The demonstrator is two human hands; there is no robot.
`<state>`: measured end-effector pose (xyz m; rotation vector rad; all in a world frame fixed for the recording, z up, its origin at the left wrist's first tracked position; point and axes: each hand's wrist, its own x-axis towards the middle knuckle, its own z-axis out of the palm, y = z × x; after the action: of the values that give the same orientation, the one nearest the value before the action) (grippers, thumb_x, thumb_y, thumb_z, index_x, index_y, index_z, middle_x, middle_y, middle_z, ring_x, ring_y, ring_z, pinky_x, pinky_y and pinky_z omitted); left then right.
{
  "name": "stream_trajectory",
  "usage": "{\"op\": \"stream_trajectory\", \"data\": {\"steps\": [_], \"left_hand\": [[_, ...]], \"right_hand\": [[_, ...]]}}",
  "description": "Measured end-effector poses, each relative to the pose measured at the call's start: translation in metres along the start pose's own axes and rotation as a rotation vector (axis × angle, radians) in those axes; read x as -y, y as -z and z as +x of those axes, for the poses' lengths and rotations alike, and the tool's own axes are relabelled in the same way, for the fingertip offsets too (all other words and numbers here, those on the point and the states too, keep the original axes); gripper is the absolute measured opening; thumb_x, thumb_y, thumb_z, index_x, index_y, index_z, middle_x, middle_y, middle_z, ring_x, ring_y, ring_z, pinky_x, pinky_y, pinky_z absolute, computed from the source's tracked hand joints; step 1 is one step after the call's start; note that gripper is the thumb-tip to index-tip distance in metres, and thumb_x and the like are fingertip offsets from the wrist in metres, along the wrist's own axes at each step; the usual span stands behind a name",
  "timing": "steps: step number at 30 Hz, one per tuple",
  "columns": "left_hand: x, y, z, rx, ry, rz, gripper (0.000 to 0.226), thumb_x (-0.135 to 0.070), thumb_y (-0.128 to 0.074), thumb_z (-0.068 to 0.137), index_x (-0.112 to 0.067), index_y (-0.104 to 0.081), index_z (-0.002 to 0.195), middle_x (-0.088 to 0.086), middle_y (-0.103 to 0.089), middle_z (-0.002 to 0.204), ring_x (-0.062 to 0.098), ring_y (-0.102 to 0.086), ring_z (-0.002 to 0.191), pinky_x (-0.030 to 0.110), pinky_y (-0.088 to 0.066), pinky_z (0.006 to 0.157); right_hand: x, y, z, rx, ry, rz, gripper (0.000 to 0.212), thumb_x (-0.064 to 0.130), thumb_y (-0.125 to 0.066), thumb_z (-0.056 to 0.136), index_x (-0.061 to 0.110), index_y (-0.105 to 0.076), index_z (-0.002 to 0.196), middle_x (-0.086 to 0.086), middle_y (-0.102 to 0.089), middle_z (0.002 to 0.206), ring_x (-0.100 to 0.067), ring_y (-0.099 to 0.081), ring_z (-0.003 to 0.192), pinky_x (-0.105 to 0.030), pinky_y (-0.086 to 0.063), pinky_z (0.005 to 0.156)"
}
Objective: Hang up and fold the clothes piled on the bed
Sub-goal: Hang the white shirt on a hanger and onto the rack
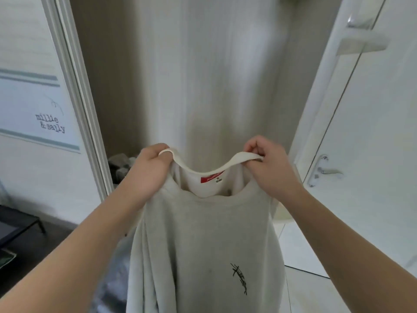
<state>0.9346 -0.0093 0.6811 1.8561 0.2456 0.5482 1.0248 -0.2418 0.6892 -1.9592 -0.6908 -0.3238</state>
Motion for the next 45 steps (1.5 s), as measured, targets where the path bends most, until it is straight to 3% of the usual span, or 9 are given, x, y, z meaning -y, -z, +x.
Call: {"op": "stream_trajectory", "data": {"steps": [5,12,17,25,29,32,36,41,45], "left_hand": [[-0.057,0.028,0.092,-0.037,-0.202,-0.001,0.036,-0.012,-0.044,0.096,-0.019,-0.039,0.061,-0.010,-0.035,0.052,0.011,-0.031,0.048,0.026,-0.025,0.047],[-0.140,0.060,0.206,-0.048,-0.344,-0.091,0.023,-0.016,-0.046,0.093,-0.003,-0.051,0.074,0.007,-0.042,0.067,0.018,-0.039,0.063,0.034,-0.029,0.060],[-0.206,0.080,0.285,-0.061,-0.435,-0.154,0.016,-0.024,-0.050,0.092,-0.015,-0.056,0.081,0.008,-0.048,0.075,0.021,-0.045,0.068,0.035,-0.032,0.063],[-0.305,0.087,0.365,-0.195,-0.501,0.100,0.024,-0.020,-0.045,0.096,-0.008,-0.057,0.079,0.012,-0.055,0.074,0.024,-0.051,0.060,0.025,-0.036,0.052],[-0.334,0.064,0.378,-0.177,-0.560,0.187,0.013,-0.016,-0.047,0.091,-0.008,-0.056,0.085,0.009,-0.054,0.076,0.025,-0.052,0.064,0.026,-0.035,0.053],[-0.345,0.046,0.381,-0.145,-0.603,0.280,0.017,-0.016,-0.047,0.092,-0.005,-0.060,0.093,0.011,-0.055,0.076,0.025,-0.054,0.064,0.025,-0.032,0.051],[-0.348,0.035,0.387,-0.155,-0.614,0.335,0.026,-0.016,-0.046,0.094,0.000,-0.063,0.105,0.025,-0.066,0.112,0.040,-0.065,0.103,0.029,-0.036,0.060],[-0.344,0.043,0.397,-0.191,-0.610,0.397,0.024,-0.015,-0.046,0.093,0.001,-0.063,0.097,0.025,-0.065,0.109,0.040,-0.064,0.097,0.031,-0.035,0.057],[-0.336,0.053,0.408,-0.220,-0.608,0.433,0.022,-0.016,-0.045,0.095,-0.001,-0.058,0.085,0.026,-0.064,0.108,0.041,-0.062,0.093,0.030,-0.035,0.060]], "right_hand": [[0.049,-0.005,0.081,-0.118,0.121,-0.059,0.020,0.004,-0.067,0.086,0.021,-0.061,0.076,0.008,-0.049,0.058,-0.005,-0.040,0.052,-0.016,-0.032,0.049],[0.128,0.015,0.201,-0.212,0.212,-0.442,0.013,0.019,-0.067,0.087,0.024,-0.060,0.077,0.006,-0.060,0.066,-0.011,-0.053,0.065,-0.034,-0.046,0.062],[0.180,0.049,0.284,-0.280,0.243,-0.708,0.015,0.028,-0.065,0.089,0.024,-0.057,0.077,0.007,-0.059,0.076,-0.022,-0.059,0.080,-0.037,-0.053,0.073],[0.229,0.099,0.375,-0.459,0.178,-1.163,0.005,0.018,-0.055,0.091,0.021,-0.059,0.093,-0.009,-0.064,0.107,-0.032,-0.062,0.100,-0.032,-0.041,0.074],[0.230,0.124,0.395,-0.552,0.132,-1.407,0.026,0.015,-0.050,0.091,0.018,-0.062,0.114,-0.011,-0.062,0.120,-0.033,-0.056,0.114,-0.036,-0.042,0.080],[0.218,0.130,0.409,-0.499,-0.046,-1.450,0.039,0.021,-0.050,0.094,0.020,-0.054,0.132,-0.010,-0.053,0.132,-0.033,-0.050,0.125,-0.039,-0.043,0.093],[0.203,0.131,0.425,-0.569,-0.167,-1.463,0.046,0.019,-0.056,0.092,0.018,-0.050,0.138,-0.010,-0.052,0.140,-0.033,-0.049,0.130,-0.038,-0.039,0.098],[0.200,0.141,0.445,-0.657,-0.138,-1.555,0.031,0.011,-0.053,0.094,0.024,-0.065,0.119,0.000,-0.066,0.123,-0.027,-0.060,0.118,-0.032,-0.031,0.083],[0.203,0.149,0.457,-0.702,-0.112,-1.374,0.035,0.005,-0.049,0.095,0.014,-0.063,0.126,-0.010,-0.061,0.129,-0.034,-0.060,0.120,-0.035,-0.042,0.081]]}}
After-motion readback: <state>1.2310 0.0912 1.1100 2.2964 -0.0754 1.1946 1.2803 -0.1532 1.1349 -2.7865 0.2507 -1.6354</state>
